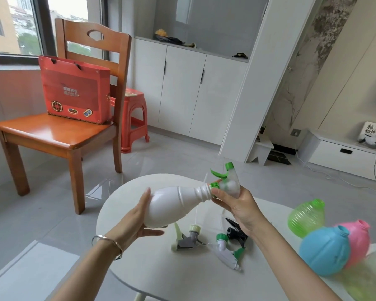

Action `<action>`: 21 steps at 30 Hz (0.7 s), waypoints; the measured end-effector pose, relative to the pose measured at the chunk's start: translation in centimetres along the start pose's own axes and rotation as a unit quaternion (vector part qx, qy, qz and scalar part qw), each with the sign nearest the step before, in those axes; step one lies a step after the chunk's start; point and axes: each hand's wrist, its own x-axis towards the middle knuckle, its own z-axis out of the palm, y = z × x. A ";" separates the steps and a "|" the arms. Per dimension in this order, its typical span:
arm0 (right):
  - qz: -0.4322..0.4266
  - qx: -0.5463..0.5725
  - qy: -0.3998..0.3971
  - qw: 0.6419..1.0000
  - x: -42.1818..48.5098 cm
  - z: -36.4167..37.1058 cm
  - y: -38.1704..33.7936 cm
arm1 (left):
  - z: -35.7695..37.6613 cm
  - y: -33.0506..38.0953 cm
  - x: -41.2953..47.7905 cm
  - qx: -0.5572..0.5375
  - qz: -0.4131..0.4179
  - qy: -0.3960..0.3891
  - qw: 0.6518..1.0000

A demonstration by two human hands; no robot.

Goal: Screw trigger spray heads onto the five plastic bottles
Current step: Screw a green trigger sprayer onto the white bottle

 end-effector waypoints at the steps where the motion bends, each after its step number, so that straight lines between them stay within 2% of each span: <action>1: 0.004 0.000 0.008 1.000 0.0 0.0 0.1 | 0.2 0.0 -0.1 0.012 0.014 0.006 1.000; 4: 0.016 0.021 0.028 0.999 0.0 -0.2 0.3 | -0.3 0.5 0.0 0.012 0.046 -0.044 0.998; 7: 0.020 0.035 0.039 0.998 -0.1 -0.4 0.4 | -0.4 0.8 -0.4 -0.013 -0.012 -0.105 0.994; 9: 0.023 0.019 0.039 0.999 -0.1 -0.5 0.3 | 0.1 0.4 -0.4 0.051 -0.020 -0.065 0.996; 11: 0.026 0.011 0.040 0.999 -0.1 -0.5 0.3 | 0.2 0.0 0.0 0.072 0.025 -0.031 0.997; 14: 0.029 0.030 0.048 0.998 -0.1 -0.6 0.2 | -0.2 0.4 0.1 0.016 0.049 -0.042 0.998; 16: 0.028 0.028 0.042 0.998 -0.1 -0.5 0.3 | -0.5 0.8 -0.3 -0.003 0.001 -0.072 0.997; 18: 0.027 0.019 0.045 0.998 -0.1 -0.5 0.4 | -0.6 0.5 -0.5 0.039 -0.034 -0.084 0.995; 21: 0.034 0.027 0.064 0.997 0.0 -0.8 0.2 | -0.6 0.4 -0.5 0.052 0.032 -0.063 0.996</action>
